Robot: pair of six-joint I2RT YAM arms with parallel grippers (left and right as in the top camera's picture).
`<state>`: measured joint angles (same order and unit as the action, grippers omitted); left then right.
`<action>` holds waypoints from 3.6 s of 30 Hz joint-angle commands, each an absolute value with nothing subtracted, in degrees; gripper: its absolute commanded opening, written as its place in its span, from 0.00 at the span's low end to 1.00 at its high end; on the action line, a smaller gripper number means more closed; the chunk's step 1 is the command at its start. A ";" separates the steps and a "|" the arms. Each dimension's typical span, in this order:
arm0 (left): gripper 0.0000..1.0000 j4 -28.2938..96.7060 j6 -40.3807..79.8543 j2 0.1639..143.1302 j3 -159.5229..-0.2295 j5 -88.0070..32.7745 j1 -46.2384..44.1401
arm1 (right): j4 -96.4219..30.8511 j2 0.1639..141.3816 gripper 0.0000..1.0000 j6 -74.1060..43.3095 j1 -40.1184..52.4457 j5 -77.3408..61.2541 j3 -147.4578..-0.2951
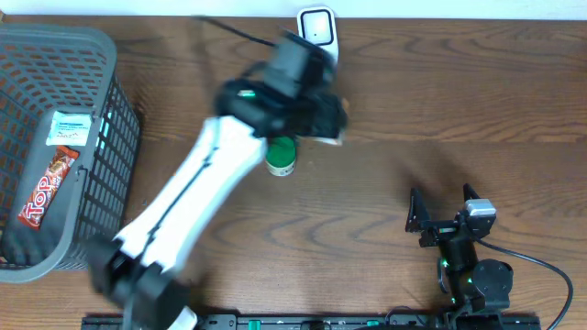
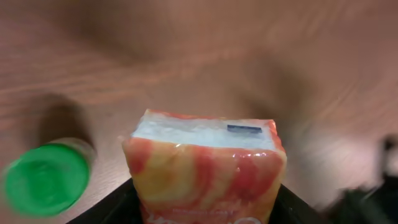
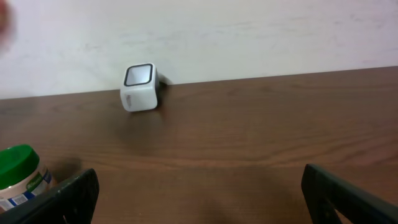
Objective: Scan the item barcode
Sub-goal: 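Move the tissue pack under the scanner and place it beside the jar, then reach the left gripper into the basket and grasp the red TOP bar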
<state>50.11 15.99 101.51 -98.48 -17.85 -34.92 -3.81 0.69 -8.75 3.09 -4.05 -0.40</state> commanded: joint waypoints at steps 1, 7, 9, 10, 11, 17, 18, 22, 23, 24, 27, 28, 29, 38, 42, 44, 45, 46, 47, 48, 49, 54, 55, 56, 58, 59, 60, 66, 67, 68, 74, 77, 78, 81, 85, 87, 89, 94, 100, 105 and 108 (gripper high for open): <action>0.57 50.85 1.34 106.48 -98.30 -17.26 -38.37 | -4.03 0.49 0.99 -9.39 3.42 -3.92 -0.32; 0.56 50.96 -7.90 114.43 -98.30 -13.41 -42.68 | -4.03 0.49 0.99 -9.39 3.42 -3.92 -0.32; 0.57 51.11 -9.54 116.62 -98.28 -12.73 -43.66 | -4.03 0.49 0.99 -9.39 3.42 -3.92 -0.32; 0.56 51.11 -10.09 117.82 -98.26 -12.75 -44.05 | -4.03 0.49 0.99 -9.37 3.42 -3.92 -0.32; 0.57 51.11 -10.09 118.85 -98.26 -12.73 -44.25 | -4.03 0.49 0.99 -9.39 3.42 -3.92 -0.32; 0.56 52.42 -13.43 125.27 -98.04 -12.10 -44.45 | -4.03 0.49 0.99 -9.37 3.42 -3.92 -0.32; 0.56 52.51 -13.56 125.75 -98.04 -12.10 -44.45 | -4.03 0.49 0.99 -9.39 3.42 -3.92 -0.32; 0.56 53.39 -18.06 126.67 -98.00 -9.96 -44.45 | -4.03 0.49 0.99 -9.39 3.42 -3.92 -0.32; 0.56 53.52 -18.70 126.67 -98.00 -8.27 -44.45 | -4.03 0.49 0.99 -9.37 3.42 -3.92 -0.32; 0.56 53.69 -19.59 126.67 -98.00 -6.04 -44.45 | -4.03 0.49 0.99 -9.39 3.42 -3.92 -0.32; 0.63 53.87 -21.30 126.67 -98.00 0.38 -44.45 | -4.03 0.49 0.99 -9.39 3.42 -3.92 -0.32; 0.66 53.84 -21.63 126.67 -98.00 1.83 -44.45 | -4.03 0.49 0.99 -9.37 3.42 -3.92 -0.32; 0.71 53.87 -22.22 126.65 -98.00 3.22 -44.45 | -4.03 0.49 0.99 -9.39 3.42 -3.92 -0.32; 0.98 53.69 -23.73 125.25 -99.15 17.02 -45.50 | -4.03 0.49 0.99 -9.37 3.42 -3.92 -0.32; 0.98 53.43 -23.81 120.42 -101.19 17.82 -47.62 | -4.03 0.56 0.99 -9.37 3.42 -3.92 -0.32; 0.98 53.28 -24.69 117.14 -101.80 17.61 -48.73 | -4.03 0.56 0.99 -9.37 3.42 -3.92 -0.32; 0.98 53.06 -24.93 115.04 -101.91 17.63 -49.34 | -4.03 0.56 0.99 -9.37 3.42 -3.92 -0.32; 0.98 52.75 -25.04 112.88 -101.91 17.61 -49.91 | -4.03 0.56 0.99 -9.39 3.42 -3.92 -0.32; 0.98 52.51 -25.04 110.45 -101.93 17.54 -50.41 | -4.03 0.56 0.99 -9.37 3.42 -3.92 -0.32; 0.98 52.36 -25.04 108.38 -101.93 17.54 -50.72 | -4.03 0.56 0.99 -9.37 3.42 -3.92 -0.32; 0.98 52.29 -25.02 105.89 -101.93 17.56 -50.87 | -4.03 0.56 0.99 -9.37 3.42 -3.92 -0.32; 0.98 50.37 -18.96 90.35 -101.93 20.49 -45.15 | -4.03 0.56 0.99 -9.39 3.42 -3.92 -0.32; 0.98 49.76 -16.84 87.72 -101.93 21.45 -42.65 | -4.03 0.56 0.99 -9.39 3.42 -3.92 -0.32; 0.98 49.06 -13.89 85.23 -101.93 22.50 -39.53 | -4.03 0.56 0.99 -9.39 3.42 -3.92 -0.32; 0.98 48.29 -7.70 81.12 -101.93 23.68 -32.75 | -4.03 0.56 0.99 -9.39 3.42 -3.92 -0.32; 0.98 48.27 -4.14 79.00 -101.93 23.66 -28.23 | -4.03 0.56 0.99 -9.37 3.42 -3.92 -0.32; 0.98 48.34 -0.30 77.38 -101.93 23.66 -23.83 | -4.03 0.56 0.99 -9.39 3.42 -3.92 -0.32; 0.98 53.76 25.19 72.66 -101.86 23.14 6.50 | -4.03 0.58 0.99 -9.37 3.42 -3.92 -0.32; 0.98 54.68 26.72 72.86 -101.69 22.63 10.20 | -4.03 0.58 0.99 -9.37 3.42 -3.92 -0.32; 0.98 55.53 27.94 73.17 -101.47 22.41 13.08 | -4.03 0.60 0.99 -9.39 3.42 -3.92 -0.32; 0.98 66.28 42.72 79.18 -99.53 22.39 24.71 | -4.03 0.60 0.99 -9.39 3.42 -3.92 -0.32; 0.98 68.90 52.23 83.46 -97.56 22.37 27.57 | -4.03 0.60 0.99 -9.39 3.42 -3.92 -0.32; 0.98 68.97 54.65 85.08 -96.97 22.35 28.21 | -4.03 0.60 0.99 -9.39 3.42 -3.92 -0.32; 0.98 68.42 58.43 91.31 -96.38 22.35 29.26 | -4.03 0.60 0.99 -9.39 3.42 -3.92 -0.32; 0.98 65.67 58.41 99.11 -96.38 22.37 29.52 | -4.03 0.60 0.99 -9.39 3.42 -3.92 -0.32; 0.98 63.42 58.41 102.78 -96.38 22.37 29.52 | -4.03 0.60 0.99 -9.39 3.42 -3.92 -0.32; 0.98 60.86 58.46 106.19 -96.38 22.33 29.52 | -4.03 0.60 0.99 -9.37 3.42 -3.92 -0.32; 0.98 57.52 65.30 111.68 -96.38 22.31 29.69 | -4.03 0.60 0.99 -9.37 3.42 -3.92 -0.32; 0.98 56.53 78.43 115.92 -96.36 21.47 30.00 | -4.03 0.60 0.99 -9.37 3.42 -3.92 -0.32; 0.98 52.18 78.76 118.52 -96.33 21.47 30.00 | -4.03 0.60 0.99 -9.39 3.42 -3.92 -0.32; 0.98 50.24 78.76 120.49 -96.31 21.50 30.00 | -4.05 0.60 0.99 -9.39 3.42 -3.92 -0.32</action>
<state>51.05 76.75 118.32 -96.44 21.06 29.63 -3.81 0.73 -8.75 3.09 -4.03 -0.40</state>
